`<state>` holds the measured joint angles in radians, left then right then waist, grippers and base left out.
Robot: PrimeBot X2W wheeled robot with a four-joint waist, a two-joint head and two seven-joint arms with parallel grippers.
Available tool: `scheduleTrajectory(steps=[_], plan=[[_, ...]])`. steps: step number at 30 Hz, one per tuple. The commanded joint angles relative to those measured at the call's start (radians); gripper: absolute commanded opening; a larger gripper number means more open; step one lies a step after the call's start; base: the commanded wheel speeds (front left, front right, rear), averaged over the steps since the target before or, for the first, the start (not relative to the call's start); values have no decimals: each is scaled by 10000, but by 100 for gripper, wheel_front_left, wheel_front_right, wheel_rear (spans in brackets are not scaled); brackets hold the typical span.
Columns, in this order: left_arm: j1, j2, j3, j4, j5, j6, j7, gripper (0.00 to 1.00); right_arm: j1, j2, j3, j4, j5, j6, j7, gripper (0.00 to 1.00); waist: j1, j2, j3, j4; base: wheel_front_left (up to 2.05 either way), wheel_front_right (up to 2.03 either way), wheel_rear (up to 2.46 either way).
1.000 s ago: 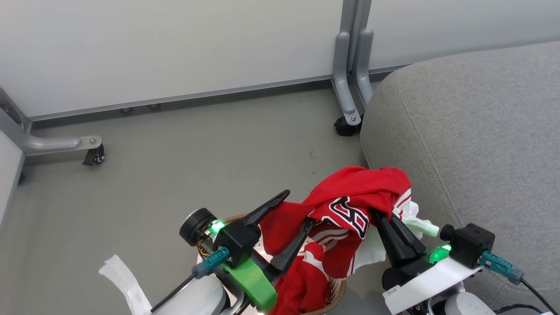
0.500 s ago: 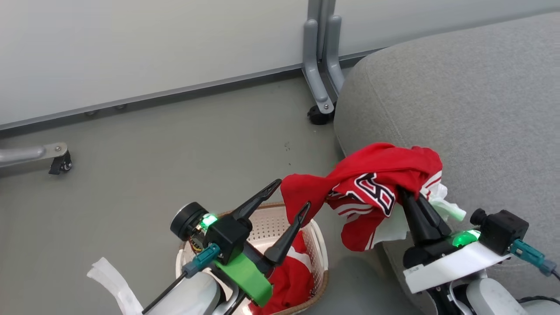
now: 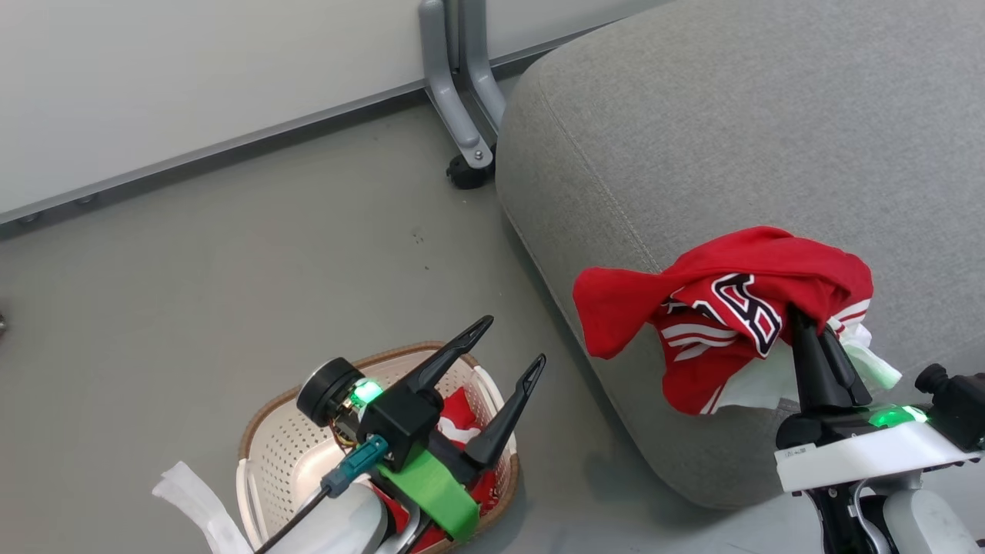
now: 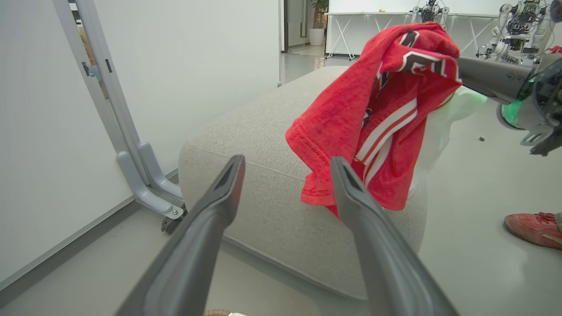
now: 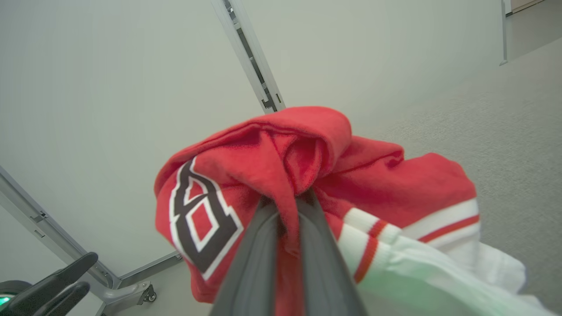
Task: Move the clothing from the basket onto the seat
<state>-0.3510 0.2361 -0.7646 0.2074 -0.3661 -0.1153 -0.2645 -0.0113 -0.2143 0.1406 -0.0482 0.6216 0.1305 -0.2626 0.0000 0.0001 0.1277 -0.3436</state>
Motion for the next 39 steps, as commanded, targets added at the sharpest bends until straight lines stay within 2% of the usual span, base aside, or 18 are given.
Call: scheduleTrajectory(steps=[1, 6, 11, 14, 20, 23, 28, 33, 39], plan=[[-111, 66, 38, 29, 89, -45, 1, 100, 66, 53, -122, -37, 54, 4, -35, 0, 0, -1, 441, -487, 0, 0, 0], [-375, 181, -115, 73, 188, -69, 12, 100, -215, 61, -498, 52, 22, 4, -35, 0, 0, -1, 923, -686, 0, 0, 0], [-853, 253, -352, -32, 329, -99, 140, 100, -1005, -84, -1084, 145, -274, 4, -35, 0, 0, -1, 1793, -546, 0, 0, 0], [-1152, 296, -486, -103, 346, -123, 255, 100, -1834, -225, -1600, 133, -429, 4, -35, 0, 0, -1, 2325, -375, 0, 0, 0], [-1815, 414, -731, -222, 414, -152, 447, 100, -4028, -994, -2809, 614, -441, 3, -34, 0, 0, -1, 3406, 102, 0, 0, 0], [-2138, 460, -711, -287, 398, -136, 506, 100, -5217, -1644, -3398, 1306, -302, 3, -34, 0, 0, -1, 3992, 358, 0, 0, 0], [-2671, 495, -755, -390, 660, -133, 533, 100, -6681, -2883, -3596, 2483, -1132, 3, -33, 0, 0, -1, 4930, 765, 0, 0, 0], [-2993, 373, -903, -396, 937, -104, 424, 100, -7605, -3118, -3925, 4062, -1240, 3, -34, 0, 0, -1, 5540, 1104, 0, 0, 0], [-3223, 268, -1076, -210, 1048, -114, 307, 100, -8000, -2528, -4311, 5952, -1341, 3, -34, 0, 0, -1, 5926, 1418, 0, 0, 0]])
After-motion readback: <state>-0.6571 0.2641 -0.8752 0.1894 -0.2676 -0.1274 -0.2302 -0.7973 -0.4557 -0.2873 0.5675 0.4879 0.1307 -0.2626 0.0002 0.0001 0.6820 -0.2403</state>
